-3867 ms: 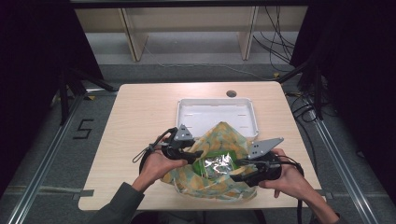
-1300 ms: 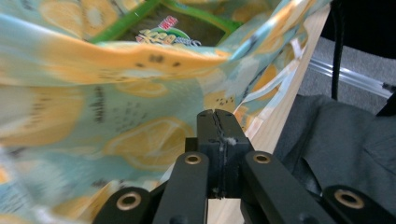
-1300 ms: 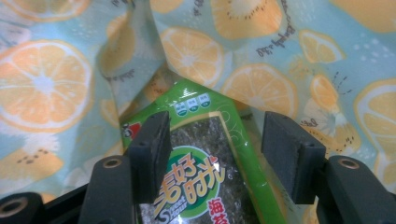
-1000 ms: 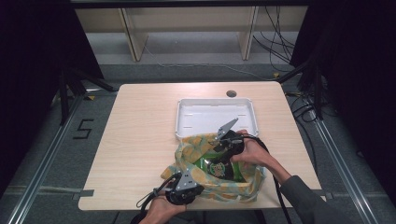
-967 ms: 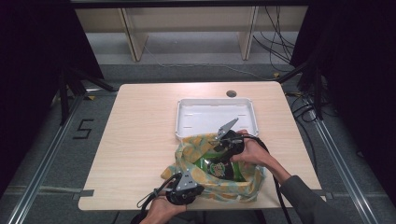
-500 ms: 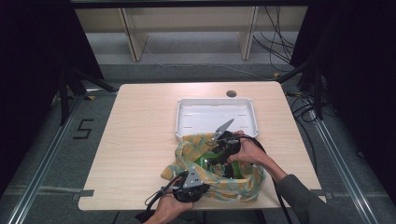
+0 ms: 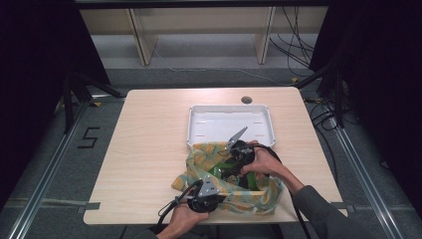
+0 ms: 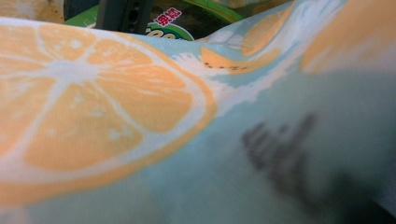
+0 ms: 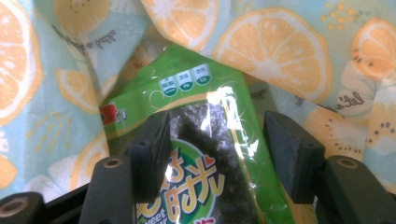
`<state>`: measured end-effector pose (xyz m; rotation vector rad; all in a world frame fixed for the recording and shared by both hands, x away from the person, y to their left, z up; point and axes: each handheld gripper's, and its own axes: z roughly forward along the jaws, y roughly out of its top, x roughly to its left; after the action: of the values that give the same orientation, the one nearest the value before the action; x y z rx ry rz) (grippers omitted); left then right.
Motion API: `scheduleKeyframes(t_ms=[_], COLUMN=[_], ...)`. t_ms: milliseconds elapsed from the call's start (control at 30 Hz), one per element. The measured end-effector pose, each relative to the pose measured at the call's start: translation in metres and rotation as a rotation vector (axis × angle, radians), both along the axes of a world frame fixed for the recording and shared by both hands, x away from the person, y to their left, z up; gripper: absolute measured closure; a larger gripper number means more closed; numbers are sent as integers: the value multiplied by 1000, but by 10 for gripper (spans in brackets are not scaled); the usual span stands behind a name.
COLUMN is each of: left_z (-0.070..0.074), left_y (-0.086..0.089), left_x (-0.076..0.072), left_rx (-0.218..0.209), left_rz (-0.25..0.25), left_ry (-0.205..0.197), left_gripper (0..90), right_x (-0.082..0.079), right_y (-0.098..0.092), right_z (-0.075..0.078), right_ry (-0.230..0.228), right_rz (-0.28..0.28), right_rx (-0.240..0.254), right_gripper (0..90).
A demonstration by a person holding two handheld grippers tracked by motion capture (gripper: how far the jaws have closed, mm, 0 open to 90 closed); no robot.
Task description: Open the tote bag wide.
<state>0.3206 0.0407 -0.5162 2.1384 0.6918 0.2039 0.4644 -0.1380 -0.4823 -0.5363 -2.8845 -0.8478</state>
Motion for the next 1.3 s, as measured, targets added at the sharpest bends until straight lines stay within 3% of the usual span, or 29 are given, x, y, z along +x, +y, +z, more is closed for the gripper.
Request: scheduleKeyframes(t_ms=[167, 433, 533, 667, 700, 733, 800, 833, 867, 900, 967, 1033, 1100, 1133, 1200, 1267, 1300], left_z=[0, -1, -2, -2, -3, -2, -3, -3, -3, -4, -4, -4, -4, -3, -3, -4, -4], left_y=[0, -1, -2, -2, -3, -2, -2, -2, -2, -3, -2, -3, -2, -1, -1, -2, -1], left_x=[0, 1, 2, 3, 2, 3, 4, 3, 3, 2, 4, 2, 3, 4, 4, 3, 4], left_rx=[3, 3, 5, 19, 8, 24, 20, 19, 20, 5, 25, 8, 10, 18, 20, 15, 16], left_rz=[9, 4, -1, -6, 9, -13, -14, -13, -14, 6, -12, 10, 10, -3, -1, 8, 4], left_ry=[-2, -3, -9, -20, 5, -17, -17, -16, -17, 6, -18, 6, -2, -16, -14, -6, -9], left_gripper=[893, 893, 894, 894, 894, 894, 894, 894, 894, 894, 894, 894, 894, 894, 894, 894, 894], right_x=[-1, -1, -3, -4, -4, -5, -6, -6, -8, -8, -9, -11, -12, -13, -15, -15, -16], right_y=[-1, -2, -1, -2, -3, -3, -3, -3, -3, -4, -5, -5, -5, -5, -6, -7, -8], right_z=[1, 3, 4, 6, 7, 9, 10, 12, 14, 15, 18, 22, 24, 26, 29, 30, 32], right_ry=[21, 23, 64, 72, 74, 81, 68, 91, 86, 86, 97, 99, 90, 109, 98, 107, 108], right_rz=[-25, -21, -25, -38, -36, -28, -35, -32, -45, -43, -35, -19, -4, 16, -5, 25, -2], right_rx=[-6, 8, 32, 29, 31, 40, 26, 29, 36, 41, 55, 69, 71, 75, 73, 92, 84], right_gripper=[445, 459, 477, 498, 507, 508, 515, 525, 536, 554, 581, 602, 617, 629, 652, 672, 679])
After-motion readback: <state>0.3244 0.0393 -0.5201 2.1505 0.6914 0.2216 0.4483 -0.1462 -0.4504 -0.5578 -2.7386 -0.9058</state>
